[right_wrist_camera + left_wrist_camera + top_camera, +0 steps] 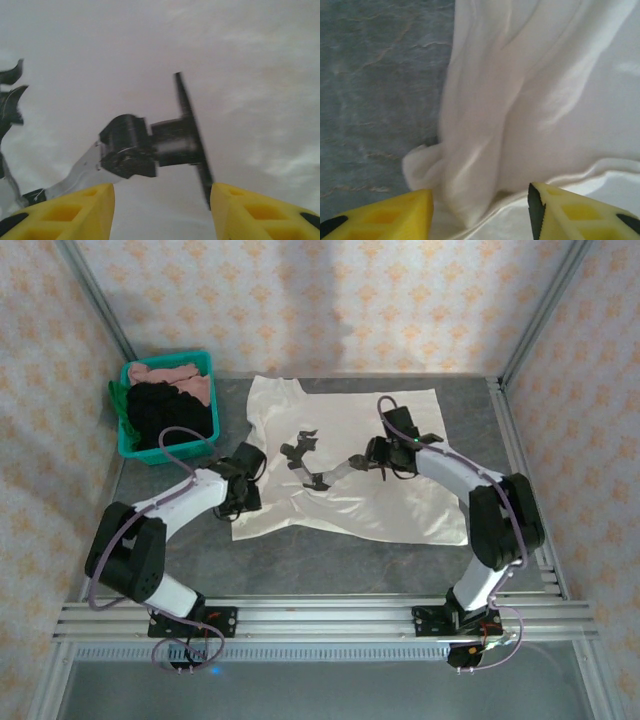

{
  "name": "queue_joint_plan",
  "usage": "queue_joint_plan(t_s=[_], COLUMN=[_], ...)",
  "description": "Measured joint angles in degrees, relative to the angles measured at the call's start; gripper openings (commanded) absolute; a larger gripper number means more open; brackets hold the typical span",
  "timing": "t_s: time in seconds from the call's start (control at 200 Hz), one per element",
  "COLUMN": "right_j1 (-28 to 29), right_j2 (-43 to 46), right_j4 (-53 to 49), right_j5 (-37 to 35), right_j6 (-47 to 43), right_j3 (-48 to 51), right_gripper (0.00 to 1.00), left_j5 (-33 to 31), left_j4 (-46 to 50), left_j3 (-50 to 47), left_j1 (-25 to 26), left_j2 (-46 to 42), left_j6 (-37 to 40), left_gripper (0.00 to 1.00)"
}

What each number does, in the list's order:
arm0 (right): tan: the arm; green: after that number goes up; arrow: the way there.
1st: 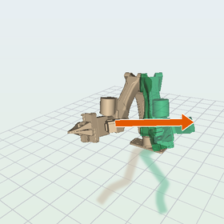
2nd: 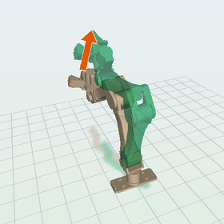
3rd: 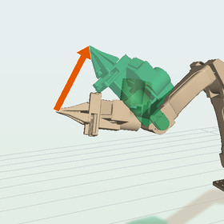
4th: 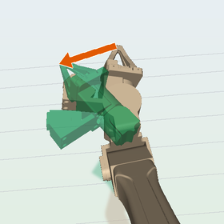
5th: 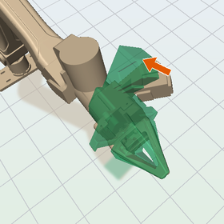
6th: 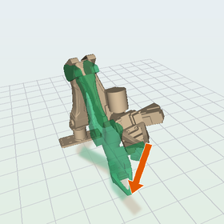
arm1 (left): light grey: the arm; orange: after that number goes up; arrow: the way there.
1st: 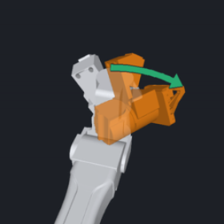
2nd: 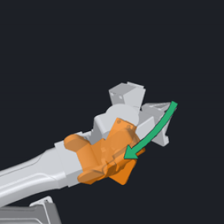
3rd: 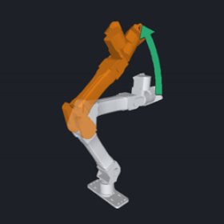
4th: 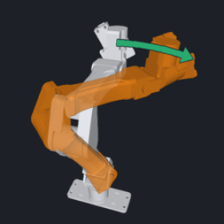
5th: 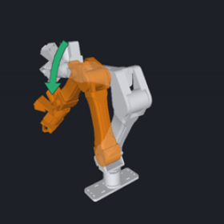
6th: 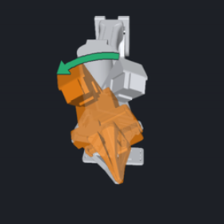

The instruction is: Fold and stack the t-shirts

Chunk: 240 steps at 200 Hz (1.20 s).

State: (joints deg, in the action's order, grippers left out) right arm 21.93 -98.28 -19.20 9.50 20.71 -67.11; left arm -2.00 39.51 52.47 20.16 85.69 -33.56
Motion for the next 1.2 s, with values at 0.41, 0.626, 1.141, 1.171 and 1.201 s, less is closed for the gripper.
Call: queue_joint_plan(t_s=[0.41, 0.626, 1.141, 1.171, 1.201], right_j1=[0.2, 0.2, 0.2, 0.2, 0.2], right_j2=[-4.6, -4.6, -4.0, -4.0, -3.9], right_j4=[1.3, 1.9, 3.3, 3.5, 3.6], right_j5=[0.8, 1.0, 1.9, 1.9, 2.0], right_j6=[-0.7, -1.1, -1.1, -1.1, -1.1], right_j3=[-0.6, -0.6, 0.5, 0.7, 0.8], right_gripper=[0.53, 0.53, 0.53, 0.53, 0.53], left_j5=[-2.6, -3.1, -7.5, -7.6, -7.5], left_j4=[0.8, 1.4, 1.8, 1.7, 1.6], left_j3=[-4.4, -6.9, -4.8, -4.3, -3.8], left_j1=[2.8, 4.7, 5.2, 5.2, 5.2], left_j2=[-5.5, -5.8, -2.8, -2.0, -1.1], left_j6=[-4.0, -5.7, -6.3, -5.9, -5.6], left_gripper=[0.49, 0.48, 0.40, 0.37, 0.34])
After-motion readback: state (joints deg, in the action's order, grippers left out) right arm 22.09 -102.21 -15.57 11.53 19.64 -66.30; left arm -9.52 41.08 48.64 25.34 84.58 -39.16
